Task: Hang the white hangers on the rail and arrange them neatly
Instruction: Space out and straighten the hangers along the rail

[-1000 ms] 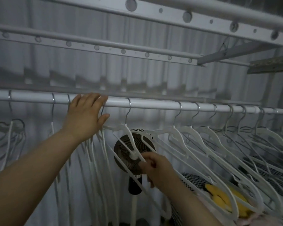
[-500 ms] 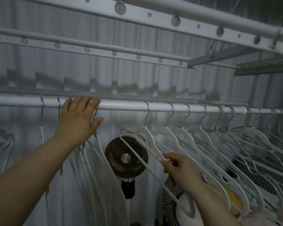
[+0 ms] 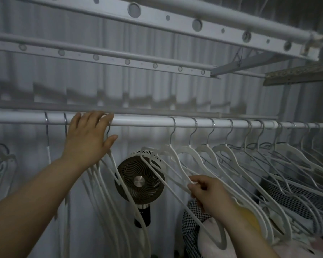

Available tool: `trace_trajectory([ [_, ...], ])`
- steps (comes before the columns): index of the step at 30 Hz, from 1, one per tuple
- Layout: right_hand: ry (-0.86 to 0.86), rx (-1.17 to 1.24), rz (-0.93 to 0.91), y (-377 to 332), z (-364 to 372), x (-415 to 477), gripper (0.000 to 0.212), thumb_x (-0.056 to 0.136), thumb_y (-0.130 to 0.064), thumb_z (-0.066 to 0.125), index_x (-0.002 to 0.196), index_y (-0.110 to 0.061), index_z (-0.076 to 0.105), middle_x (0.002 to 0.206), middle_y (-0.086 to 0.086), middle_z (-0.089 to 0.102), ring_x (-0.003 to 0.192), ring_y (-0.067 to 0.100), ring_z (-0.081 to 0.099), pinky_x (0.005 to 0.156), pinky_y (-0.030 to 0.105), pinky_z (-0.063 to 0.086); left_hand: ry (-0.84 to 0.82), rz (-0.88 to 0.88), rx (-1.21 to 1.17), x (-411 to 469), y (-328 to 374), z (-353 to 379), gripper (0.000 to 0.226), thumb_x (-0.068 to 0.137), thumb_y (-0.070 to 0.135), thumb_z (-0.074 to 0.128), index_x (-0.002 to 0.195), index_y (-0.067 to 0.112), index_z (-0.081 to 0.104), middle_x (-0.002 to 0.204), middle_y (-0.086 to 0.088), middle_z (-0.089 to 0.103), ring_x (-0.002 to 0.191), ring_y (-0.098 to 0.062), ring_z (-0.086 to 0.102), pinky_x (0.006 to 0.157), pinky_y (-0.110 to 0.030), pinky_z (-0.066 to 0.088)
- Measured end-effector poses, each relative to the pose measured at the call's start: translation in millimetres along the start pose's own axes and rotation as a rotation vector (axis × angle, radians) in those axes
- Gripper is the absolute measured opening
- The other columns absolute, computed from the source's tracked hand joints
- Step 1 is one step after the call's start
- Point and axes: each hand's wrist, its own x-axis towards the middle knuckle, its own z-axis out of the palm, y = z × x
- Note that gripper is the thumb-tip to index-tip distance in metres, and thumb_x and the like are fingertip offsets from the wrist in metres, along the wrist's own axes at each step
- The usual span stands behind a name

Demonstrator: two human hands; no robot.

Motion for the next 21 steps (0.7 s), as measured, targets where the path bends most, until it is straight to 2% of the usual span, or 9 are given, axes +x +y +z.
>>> trace_trajectory([
  [3,-0.014,-0.020,0.001,-0.5,0.8,-0.6,0.026,0.091,-0.010,0.053,0.075,-0.030,0.055,0.058,0.002,0.052,0.027,0.001,0.042,0.031,0.013,0.034,0.012,0.008,0.005,0.3,-1.3,0.5,0.062,0.073,0.043,0.037,0.111,0.000,0.061,0.105,-0.024,0.064,0.100,-0.043,0.060,0.090,-0.058,0.040],
  [7,-0.014,-0.029,0.008,-0.1,1.6,0.3,0.021,0.090,-0.010,0.053,0.078,-0.027,0.056,0.057,0.001,0.051,0.026,0.002,0.042,0.031,0.013,0.034,0.015,-0.010,-0.002,-0.5,-5.3,3.1,0.064,0.074,0.045,0.035,0.114,0.001,0.060,0.109,-0.023,0.063,0.104,-0.041,0.058,0.095,-0.052,0.032],
  [9,-0.013,-0.040,0.012,-0.3,1.3,0.7,0.011,0.090,-0.010,0.054,0.089,-0.019,0.060,0.059,0.001,0.051,0.026,0.001,0.043,0.032,0.012,0.034,0.001,-0.008,-0.002,-0.8,-7.5,2.8,0.064,0.074,0.045,0.035,0.114,0.002,0.060,0.110,-0.023,0.062,0.105,-0.040,0.058,0.095,-0.051,0.030],
  [11,-0.006,-0.088,0.016,-1.0,0.2,0.9,0.019,0.089,-0.013,0.056,0.108,-0.012,0.060,0.064,0.000,0.053,0.030,0.000,0.046,0.034,0.012,0.037,-0.027,-0.004,0.000,-1.5,-9.8,1.5,0.065,0.074,0.046,0.034,0.116,0.002,0.059,0.112,-0.023,0.062,0.106,-0.039,0.057,0.095,-0.053,0.032],
  [13,0.021,-0.153,0.012,-2.8,-1.5,0.6,0.035,0.088,-0.019,0.058,0.121,-0.012,0.052,0.069,-0.004,0.052,0.041,0.000,0.052,0.041,0.012,0.042,-0.060,-0.009,-0.021,-3.1,-12.3,-1.1,0.069,0.074,0.049,0.033,0.119,0.002,0.057,0.117,-0.024,0.060,0.111,-0.040,0.055,0.097,-0.055,0.032],
  [17,0.056,-0.332,-0.083,-15.3,-2.5,-7.6,0.051,0.086,-0.031,0.060,0.131,-0.017,0.044,0.081,-0.009,0.051,0.082,0.011,0.055,0.078,0.024,0.045,-0.057,-0.026,-0.070,-12.8,-22.1,-7.1,0.072,0.075,0.049,0.033,0.126,0.003,0.052,0.128,-0.029,0.051,0.119,-0.045,0.047,0.100,-0.059,0.029],
  [19,0.125,-0.335,-0.140,-24.5,-0.4,-10.5,0.049,0.085,-0.030,0.061,0.129,-0.017,0.046,0.090,-0.006,0.055,0.088,0.013,0.055,0.079,0.025,0.044,-0.023,-0.002,-0.047,-18.9,-30.7,-9.2,0.068,0.078,0.049,0.035,0.126,0.004,0.051,0.127,-0.030,0.051,0.118,-0.043,0.046,0.098,-0.060,0.030],
  [21,0.235,-0.236,-0.198,-35.9,4.0,-12.6,0.042,0.084,-0.023,0.062,0.124,-0.016,0.052,0.092,-0.005,0.057,0.087,0.013,0.055,0.077,0.024,0.041,0.015,0.005,-0.021,-22.4,-40.9,-13.3,0.061,0.081,0.051,0.034,0.125,0.010,0.045,0.126,-0.028,0.053,0.119,-0.033,0.038,0.101,-0.055,0.023],
])
